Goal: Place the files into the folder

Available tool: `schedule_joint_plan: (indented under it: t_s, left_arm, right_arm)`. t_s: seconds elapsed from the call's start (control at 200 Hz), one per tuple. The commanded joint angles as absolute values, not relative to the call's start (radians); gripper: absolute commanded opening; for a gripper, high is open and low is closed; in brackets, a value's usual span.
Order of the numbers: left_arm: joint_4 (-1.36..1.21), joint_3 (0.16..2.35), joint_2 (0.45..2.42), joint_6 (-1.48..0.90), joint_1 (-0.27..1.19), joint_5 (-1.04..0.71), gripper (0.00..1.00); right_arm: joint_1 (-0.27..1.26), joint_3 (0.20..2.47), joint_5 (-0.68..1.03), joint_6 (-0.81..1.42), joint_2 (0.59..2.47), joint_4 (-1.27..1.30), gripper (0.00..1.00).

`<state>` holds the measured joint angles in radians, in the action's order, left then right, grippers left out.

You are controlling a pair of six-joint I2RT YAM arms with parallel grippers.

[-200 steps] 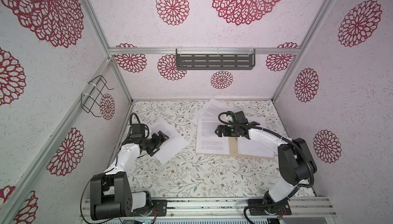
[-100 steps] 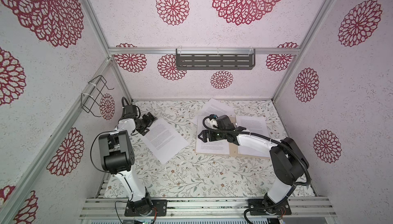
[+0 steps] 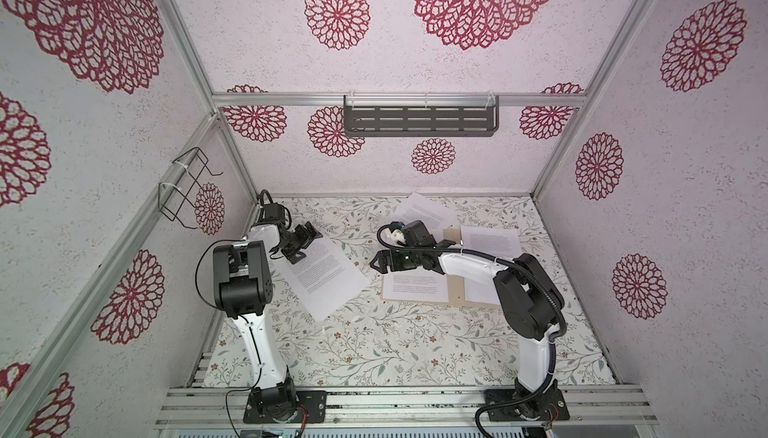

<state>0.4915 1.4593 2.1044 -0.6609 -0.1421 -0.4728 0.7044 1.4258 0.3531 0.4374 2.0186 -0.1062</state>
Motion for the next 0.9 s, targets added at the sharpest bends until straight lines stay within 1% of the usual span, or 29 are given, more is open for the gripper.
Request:
schedule_joint_plan:
  t_s: [0.0, 0.155, 0.32, 0.425, 0.69, 0.73, 0.895]
  left_arm:
    - [0.538, 1.431, 2.153, -0.626, -0.111, -0.490, 0.97]
    - [0.556, 1.425, 2.157, -0.624, -0.084, -0.471, 0.97]
    - [0.548, 1.378, 2.127, -0.644, -0.090, -0.452, 0.97]
    - [0.548, 1.360, 2.118, -0.658, -0.097, -0.447, 0.97]
    - [0.536, 1.324, 2.104, -0.685, -0.101, -0.439, 0.97]
    - [0.533, 1.317, 2.103, -0.690, -0.101, -0.437, 0.97]
    - [0.501, 1.287, 2.101, -0.719, -0.101, -0.446, 0.97]
  right_arm:
    - [0.743, 1.532, 0.337, 0.404, 2.085, -0.221, 0.94]
    - [0.780, 1.659, 0.294, 0.402, 2.177, -0.324, 0.92]
    - [0.816, 1.698, 0.277, 0.425, 2.219, -0.372, 0.91]
    - [0.839, 1.684, 0.256, 0.451, 2.208, -0.397, 0.90]
    - [0.888, 1.659, 0.198, 0.519, 2.198, -0.442, 0.96]
    - [0.895, 1.665, 0.192, 0.536, 2.206, -0.455, 0.99]
    - [0.923, 1.722, 0.189, 0.582, 2.247, -0.485, 0.99]
